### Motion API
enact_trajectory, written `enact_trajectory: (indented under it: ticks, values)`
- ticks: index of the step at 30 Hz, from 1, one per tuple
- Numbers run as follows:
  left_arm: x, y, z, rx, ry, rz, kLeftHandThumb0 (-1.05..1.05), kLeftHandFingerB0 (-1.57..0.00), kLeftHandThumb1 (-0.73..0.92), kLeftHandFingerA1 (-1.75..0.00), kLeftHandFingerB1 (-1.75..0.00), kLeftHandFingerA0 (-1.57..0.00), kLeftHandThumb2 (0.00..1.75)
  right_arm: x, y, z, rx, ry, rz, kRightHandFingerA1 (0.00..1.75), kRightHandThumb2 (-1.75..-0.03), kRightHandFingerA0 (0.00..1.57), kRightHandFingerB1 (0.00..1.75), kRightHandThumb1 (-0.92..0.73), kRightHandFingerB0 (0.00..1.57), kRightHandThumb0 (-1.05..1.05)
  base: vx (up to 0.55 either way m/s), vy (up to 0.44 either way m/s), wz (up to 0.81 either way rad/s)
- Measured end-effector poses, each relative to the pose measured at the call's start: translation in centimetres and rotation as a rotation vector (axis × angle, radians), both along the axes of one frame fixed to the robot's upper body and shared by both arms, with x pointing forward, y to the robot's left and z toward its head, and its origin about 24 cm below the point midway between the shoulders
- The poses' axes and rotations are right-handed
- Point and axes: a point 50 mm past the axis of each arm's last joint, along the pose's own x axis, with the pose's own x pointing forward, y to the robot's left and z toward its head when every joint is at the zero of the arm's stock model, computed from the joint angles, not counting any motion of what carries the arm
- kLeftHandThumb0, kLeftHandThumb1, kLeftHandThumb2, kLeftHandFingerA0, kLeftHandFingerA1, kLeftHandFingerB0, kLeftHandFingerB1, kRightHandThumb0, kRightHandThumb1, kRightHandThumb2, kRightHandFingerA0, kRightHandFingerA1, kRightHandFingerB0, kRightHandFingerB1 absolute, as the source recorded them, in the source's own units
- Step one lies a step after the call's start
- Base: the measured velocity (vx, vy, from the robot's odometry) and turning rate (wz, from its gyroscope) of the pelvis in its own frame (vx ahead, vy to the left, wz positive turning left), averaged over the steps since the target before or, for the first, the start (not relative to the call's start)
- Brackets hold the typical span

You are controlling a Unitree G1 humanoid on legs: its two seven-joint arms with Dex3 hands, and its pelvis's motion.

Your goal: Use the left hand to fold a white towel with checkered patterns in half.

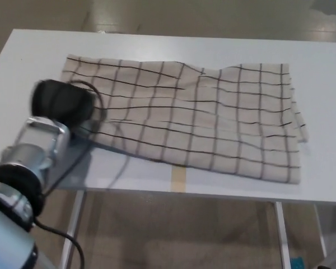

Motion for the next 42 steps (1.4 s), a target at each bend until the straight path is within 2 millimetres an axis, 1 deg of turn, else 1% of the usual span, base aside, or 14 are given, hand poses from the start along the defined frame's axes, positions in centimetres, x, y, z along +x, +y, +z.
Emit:
enact_trajectory:
  ticks: [2, 3, 9, 11, 16, 17, 20, 21, 23, 24, 25, 26, 27, 42]
  values:
    - [0.2, 0.8, 0.9, -0.025, -0.025, 0.029, -0.2, -0.45, 0.64, -1.75, -1.71, -0.68, 0.56, 0.1, 0.0, 0.0, -0.005, -0.002, 0.007, 0.48, -0.58, 0.64, 0.47, -0.61, 0.59, -0.28, 0.0, 0.0, 0.0]
    - [0.3, 1.0, 1.2, -0.034, -0.035, 0.038, -0.36, -0.78, 0.48, -1.43, -1.28, -1.04, 0.75, 0.1, 0.0, 0.1, -0.007, -0.003, 0.008, 0.48, -0.58, 0.64, 0.47, -0.61, 0.6, -0.28, 0.0, 0.0, 0.0]
    - [1.2, 2.8, 5.8, -0.085, -0.161, 0.097, -0.29, -0.75, 0.61, -1.75, -1.31, -0.74, 0.56, 0.3, -0.1, 0.0, -0.019, -0.004, 0.021, 0.47, -0.57, 0.65, 0.48, -0.61, 0.63, -0.29, 0.0, 0.0, 0.0]
    - [1.4, 2.7, 6.4, -0.094, -0.179, 0.098, -0.32, -0.94, 0.61, -1.75, -0.83, -0.75, 0.55, 0.4, -0.2, 0.0, -0.023, -0.005, 0.021, 0.46, -0.57, 0.65, 0.48, -0.6, 0.64, -0.31, 0.0, 0.0, 0.0]
    - [1.8, 2.2, 8.5, -0.118, -0.232, 0.077, -0.28, -0.93, 0.59, -1.75, -1.03, -0.79, 0.56, 0.4, -0.4, 0.1, -0.048, -0.003, 0.024, 0.46, -0.57, 0.66, 0.48, -0.6, 0.64, -0.32, 0.0, 0.0, 0.0]
    - [1.9, 2.1, 8.6, -0.12, -0.236, 0.072, -0.27, -0.92, 0.56, -1.68, -0.54, -0.86, 0.58, 0.3, -0.4, 0.0, -0.051, 0.001, 0.024, 0.46, -0.57, 0.65, 0.48, -0.6, 0.65, -0.33, 0.0, 0.0, 0.0]
    - [1.9, 1.7, 9.0, -0.128, -0.25, 0.047, -0.28, -0.88, 0.56, -1.66, -0.52, -0.89, 0.57, -0.1, -0.3, -0.1, -0.063, 0.013, 0.028, 0.45, -0.57, 0.65, 0.47, -0.6, 0.65, -0.33, 0.0, 0.0, 0.0]
    - [2.0, 1.3, 9.3, -0.132, -0.259, 0.036, -0.3, -0.92, 0.42, -1.43, -1.25, -1.19, 0.77, -0.1, -0.2, -0.1, -0.069, 0.013, 0.03, 0.45, -0.57, 0.65, 0.47, -0.6, 0.65, -0.34, 0.0, 0.0, 0.0]
    - [2.3, 0.6, 10.4, -0.142, -0.287, 0.011, -0.26, -0.88, 0.58, -1.73, -1.32, -0.86, 0.57, -0.2, -0.1, 0.0, -0.083, 0.014, 0.035, 0.45, -0.57, 0.65, 0.47, -0.6, 0.65, -0.34, 0.0, 0.0, 0.0]
    - [2.4, 0.1, 11.2, -0.146, -0.31, -0.007, -0.28, -1.04, 0.58, -1.72, -0.78, -0.86, 0.58, -0.2, -0.1, 0.0, -0.091, 0.012, 0.037, 0.45, -0.57, 0.65, 0.47, -0.6, 0.65, -0.34, 0.0, 0.0, 0.0]
    - [2.5, -0.3, 11.7, -0.149, -0.327, -0.021, -0.28, -1.04, 0.58, -1.72, -0.78, -0.86, 0.58, -0.2, -0.1, 0.1, -0.095, 0.011, 0.038, 0.45, -0.57, 0.65, 0.47, -0.6, 0.65, -0.34, 0.0, 0.0, 0.0]
    - [2.6, -1.0, 12.5, -0.155, -0.351, -0.046, -0.29, -0.94, 0.43, -1.41, -1.21, -1.2, 0.8, -0.2, -0.1, 0.1, -0.1, 0.009, 0.039, 0.45, -0.57, 0.65, 0.47, -0.6, 0.65, -0.34, 0.0, 0.0, 0.0]
    - [2.6, -1.6, 13.2, -0.159, -0.372, -0.069, -0.21, -0.63, 0.61, -1.75, -1.71, -0.83, 0.56, -0.1, -0.1, 0.1, -0.102, 0.007, 0.04, 0.45, -0.57, 0.65, 0.47, -0.6, 0.65, -0.34, 0.0, 0.0, 0.0]
    - [0.5, -12.4, 18.9, -0.342, -0.609, -0.516, -0.24, -0.63, 0.59, -1.75, -1.72, -0.77, 0.56, 0.1, 0.4, 0.0, -0.101, -0.021, 0.055, 0.47, -0.57, 0.7, 0.49, -0.61, 0.71, -0.34, 0.0, 0.0, 0.0]
